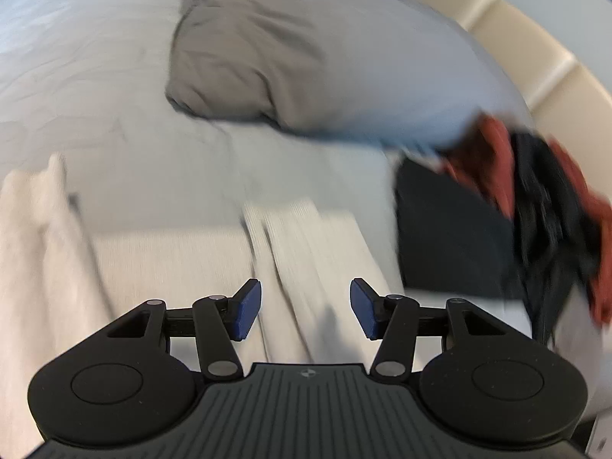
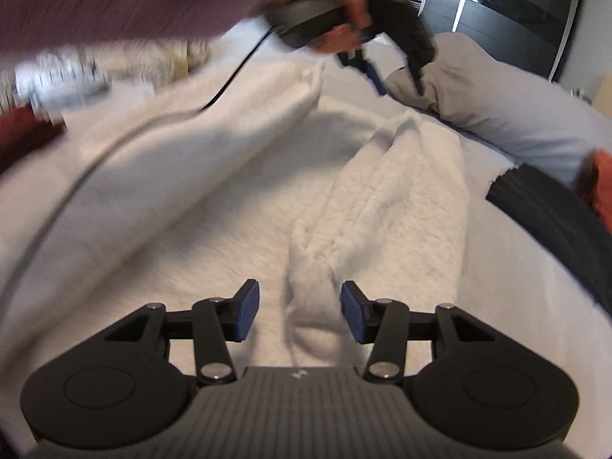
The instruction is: Fold clothes
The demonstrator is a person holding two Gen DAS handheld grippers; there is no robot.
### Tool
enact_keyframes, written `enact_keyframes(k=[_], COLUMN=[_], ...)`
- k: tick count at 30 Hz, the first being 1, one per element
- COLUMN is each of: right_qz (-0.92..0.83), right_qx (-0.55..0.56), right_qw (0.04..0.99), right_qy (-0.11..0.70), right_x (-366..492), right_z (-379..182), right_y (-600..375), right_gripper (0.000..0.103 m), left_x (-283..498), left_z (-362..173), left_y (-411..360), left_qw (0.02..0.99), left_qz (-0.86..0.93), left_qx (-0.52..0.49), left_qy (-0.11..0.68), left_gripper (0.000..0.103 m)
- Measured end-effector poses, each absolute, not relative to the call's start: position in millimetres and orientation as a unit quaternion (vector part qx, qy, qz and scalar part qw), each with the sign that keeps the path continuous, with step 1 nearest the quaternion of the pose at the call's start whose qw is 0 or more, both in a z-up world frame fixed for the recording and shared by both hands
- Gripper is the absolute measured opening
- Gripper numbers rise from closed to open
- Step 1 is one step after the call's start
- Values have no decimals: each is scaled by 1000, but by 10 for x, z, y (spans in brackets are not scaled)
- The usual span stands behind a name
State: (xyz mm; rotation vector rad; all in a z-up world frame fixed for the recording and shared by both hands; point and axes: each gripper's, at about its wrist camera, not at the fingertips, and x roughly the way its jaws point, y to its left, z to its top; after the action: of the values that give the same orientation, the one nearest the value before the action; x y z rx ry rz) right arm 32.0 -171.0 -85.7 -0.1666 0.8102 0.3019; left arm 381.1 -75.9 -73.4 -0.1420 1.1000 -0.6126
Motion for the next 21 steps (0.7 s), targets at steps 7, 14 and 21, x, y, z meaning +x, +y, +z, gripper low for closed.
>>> enact_keyframes(k=[7,14,21], right_qz=[94,62,39], right_qx=[-91,-144,-157], right_qw=[904,892,880], right_qy=[408,425,446], right_x=[-70,-366,-496], right_z=[-759,-897,-1062], right_y=[-1913,-1852,-1912], right_gripper=[54,54,13], left_x=[2674,1823,1679], left_z=[-562,-618,-1058], left_y=[-667,-666,-726], left_qw=[788,804,811], left_qz=[-335,-340,-283], left_qx=[-31,-17,1], left_qy=[515,488,511], left_gripper=[47,47,32])
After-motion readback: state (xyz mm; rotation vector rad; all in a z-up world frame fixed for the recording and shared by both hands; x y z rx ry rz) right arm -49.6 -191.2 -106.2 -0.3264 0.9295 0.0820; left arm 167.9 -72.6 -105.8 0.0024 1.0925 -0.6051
